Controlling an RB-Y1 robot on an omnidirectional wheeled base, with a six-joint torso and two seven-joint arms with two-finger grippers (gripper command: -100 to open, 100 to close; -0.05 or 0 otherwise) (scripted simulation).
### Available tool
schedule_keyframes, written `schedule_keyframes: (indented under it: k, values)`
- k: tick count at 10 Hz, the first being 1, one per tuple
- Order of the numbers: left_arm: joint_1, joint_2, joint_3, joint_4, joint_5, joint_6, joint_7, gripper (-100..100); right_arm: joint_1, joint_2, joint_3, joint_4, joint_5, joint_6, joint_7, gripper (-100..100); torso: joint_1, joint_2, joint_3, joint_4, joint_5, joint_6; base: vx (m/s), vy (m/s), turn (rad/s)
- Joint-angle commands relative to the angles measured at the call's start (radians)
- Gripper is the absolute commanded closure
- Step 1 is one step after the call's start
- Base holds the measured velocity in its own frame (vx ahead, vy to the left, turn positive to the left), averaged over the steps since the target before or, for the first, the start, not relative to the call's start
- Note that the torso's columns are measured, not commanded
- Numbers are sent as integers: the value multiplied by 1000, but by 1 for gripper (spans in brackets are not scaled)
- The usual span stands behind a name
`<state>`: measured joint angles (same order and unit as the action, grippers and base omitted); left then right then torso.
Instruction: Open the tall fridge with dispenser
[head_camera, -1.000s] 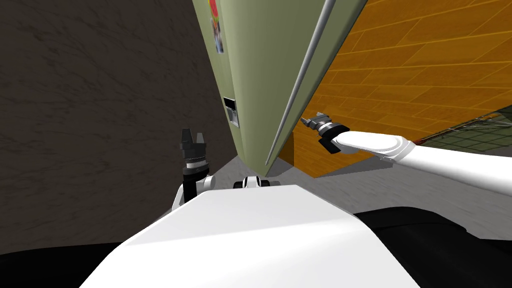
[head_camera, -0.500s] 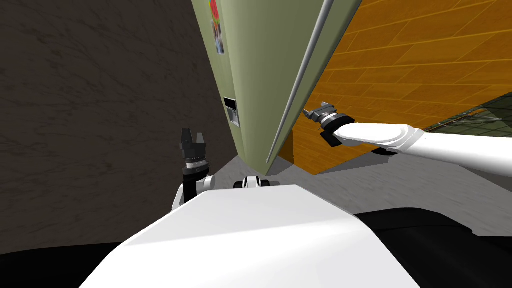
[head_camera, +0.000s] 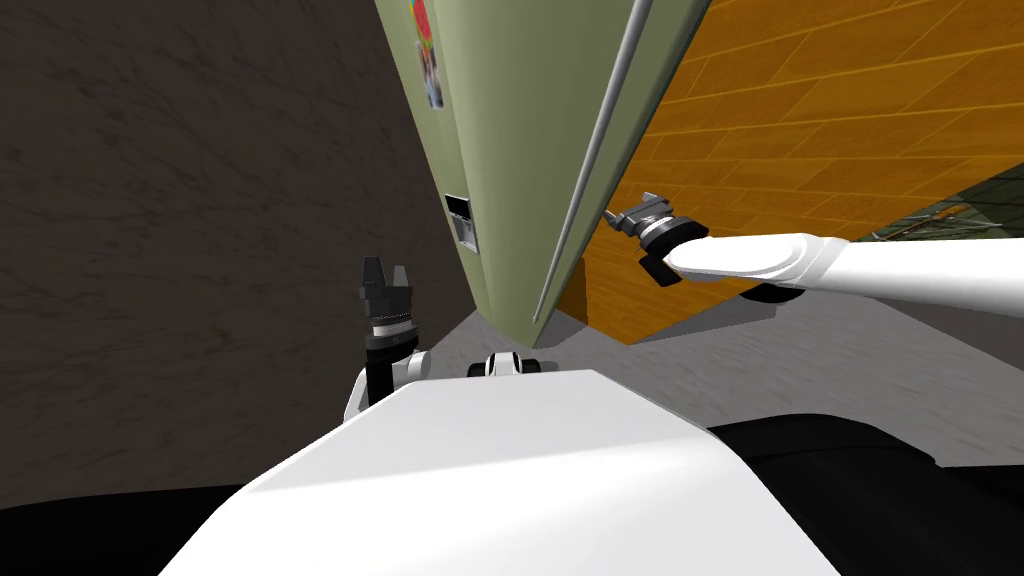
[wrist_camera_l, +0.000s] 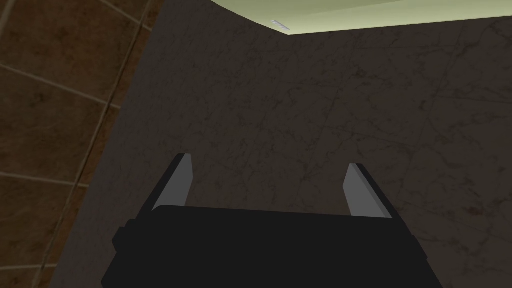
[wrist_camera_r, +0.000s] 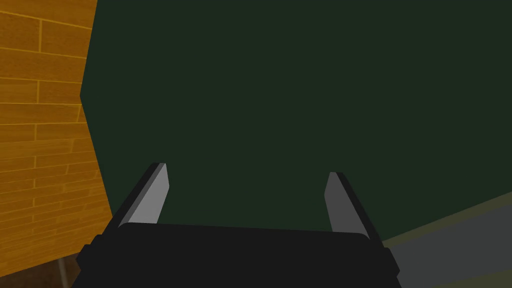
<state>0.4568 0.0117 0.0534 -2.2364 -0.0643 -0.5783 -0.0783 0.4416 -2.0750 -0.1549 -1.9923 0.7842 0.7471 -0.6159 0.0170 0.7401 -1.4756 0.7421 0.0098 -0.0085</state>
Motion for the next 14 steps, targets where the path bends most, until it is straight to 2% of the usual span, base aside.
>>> schedule_keyframes:
  k: [1, 2, 3, 6, 7, 8, 9, 10, 13, 14]
  values:
    - [0, 0, 0, 0, 0, 0, 0, 0, -32, -76, -8, 13, 12, 41, -30, -100, 3, 0, 0, 1, 2, -2, -43, 45, -45]
    - [0, 0, 0, 0, 0, 0, 0, 0, -32, -86, -8, 13, 12, 41, -30, -100, 6, 2, 1, 2, 4, -3, -38, 29, -25]
    - [0, 0, 0, 0, 0, 0, 0, 0, -35, -116, -13, 24, 16, 71, -56, -100, 7, 2, 1, 1, 4, -4, -53, 38, -23]
    - [0, 0, 0, 0, 0, 0, 0, 0, -38, -191, -18, 34, 20, 99, -80, -100, 15, 3, 1, 4, 9, -7, -43, 33, -28]
    - [0, 0, 0, 0, 0, 0, 0, 0, -38, -191, -18, 34, 20, 99, -80, -100, 17, 3, 2, 4, 10, -8, 0, 0, 0]
    - [0, 0, 0, 0, 0, 0, 0, 0, -41, -229, -22, 44, 22, 125, -102, -100, 18, 3, 2, 3, 10, -9, -13, 18, -40]
    - [0, 0, 0, 0, 0, 0, 0, 0, -41, -239, -22, 44, 22, 125, -102, -100, 23, 4, 3, 3, 12, -12, -29, 27, -20]
    - [0, 0, 0, 0, 0, 0, 0, 0, -44, -275, -26, 53, 25, 148, -123, -100, 26, 6, 4, 5, 14, -12, -46, 28, -50]
    - [0, 0, 0, 0, 0, 0, 0, 0, -47, -322, -29, 61, 27, 169, -141, -100, 31, 5, 3, 6, 18, -15, -40, 35, -13]
    - [0, 0, 0, 0, 0, 0, 0, 0, -47, -322, -29, 61, 27, 169, -141, -100, 27, 1, -1, 4, 16, -13, -31, 20, 29]
